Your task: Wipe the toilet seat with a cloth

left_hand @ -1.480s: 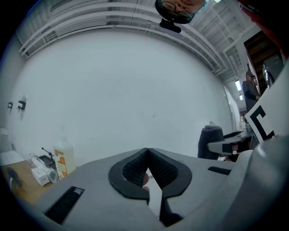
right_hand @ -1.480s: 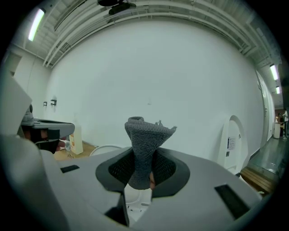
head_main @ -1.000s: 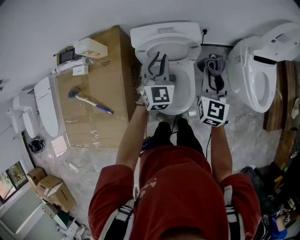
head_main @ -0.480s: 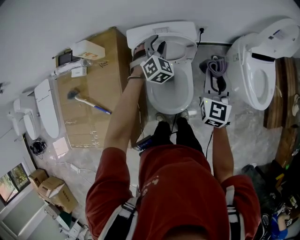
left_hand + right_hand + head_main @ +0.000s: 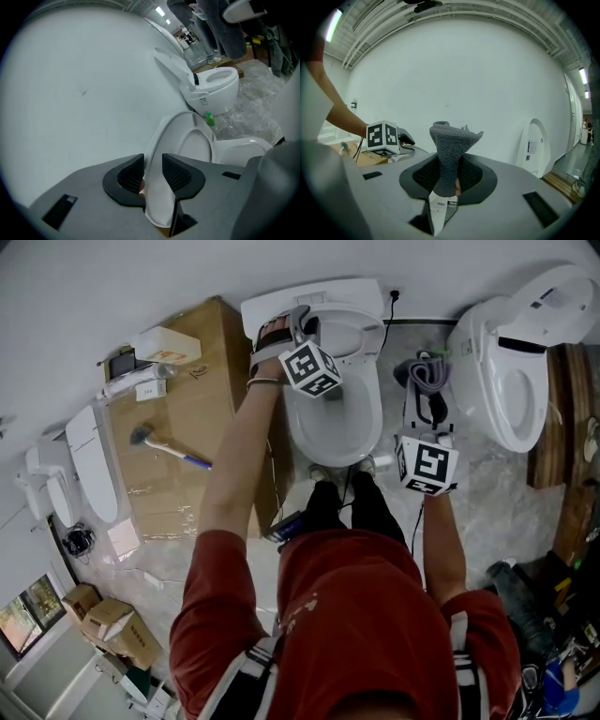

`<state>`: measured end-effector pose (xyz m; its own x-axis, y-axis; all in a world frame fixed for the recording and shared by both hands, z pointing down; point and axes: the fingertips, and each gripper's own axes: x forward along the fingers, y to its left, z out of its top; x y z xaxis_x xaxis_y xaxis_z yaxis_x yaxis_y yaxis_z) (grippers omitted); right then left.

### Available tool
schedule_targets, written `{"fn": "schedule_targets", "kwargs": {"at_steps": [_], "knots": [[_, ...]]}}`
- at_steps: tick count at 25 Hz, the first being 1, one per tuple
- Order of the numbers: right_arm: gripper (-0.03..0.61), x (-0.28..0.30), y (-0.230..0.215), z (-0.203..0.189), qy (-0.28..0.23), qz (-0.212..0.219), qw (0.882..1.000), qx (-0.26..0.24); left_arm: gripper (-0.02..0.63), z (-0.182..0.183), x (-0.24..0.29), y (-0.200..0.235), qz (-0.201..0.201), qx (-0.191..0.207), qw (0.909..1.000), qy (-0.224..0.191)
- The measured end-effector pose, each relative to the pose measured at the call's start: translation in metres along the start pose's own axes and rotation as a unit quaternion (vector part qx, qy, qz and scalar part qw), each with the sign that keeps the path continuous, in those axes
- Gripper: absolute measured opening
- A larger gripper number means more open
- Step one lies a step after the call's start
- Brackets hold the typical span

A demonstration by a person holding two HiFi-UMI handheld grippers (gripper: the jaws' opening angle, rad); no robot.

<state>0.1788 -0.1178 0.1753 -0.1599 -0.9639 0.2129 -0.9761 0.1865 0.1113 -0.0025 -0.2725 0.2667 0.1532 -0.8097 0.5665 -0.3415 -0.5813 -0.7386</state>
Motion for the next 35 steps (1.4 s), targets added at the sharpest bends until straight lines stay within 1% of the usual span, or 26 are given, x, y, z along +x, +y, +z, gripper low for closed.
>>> {"fn": "schedule_targets", "kwargs": {"at_steps": [4,14,25,35], "knots": [[0.087,0.000,-0.002,-0.002,0.002,-0.002,1.000,0.001,0.074,0.001,-0.001,0.006,0.023,0.006,0.9997,-0.003],[0.087,0.000,0.005,-0.004,0.004,0.003,1.000,-0.001,0.057,0.001,-0.008,0.004,0.027,0.012,0.9996,-0.007],[0.087,-0.008,0.019,-0.001,0.000,0.018,1.000,-0.005,0.051,0.003,-0.044,-0.022,-0.004,0.043,0.9988,-0.023],[0.087,-0.026,0.034,-0.009,0.003,0.031,0.999,-0.017,0.051,0.002,-0.094,-0.070,-0.050,0.056,0.9964,-0.040]]}}
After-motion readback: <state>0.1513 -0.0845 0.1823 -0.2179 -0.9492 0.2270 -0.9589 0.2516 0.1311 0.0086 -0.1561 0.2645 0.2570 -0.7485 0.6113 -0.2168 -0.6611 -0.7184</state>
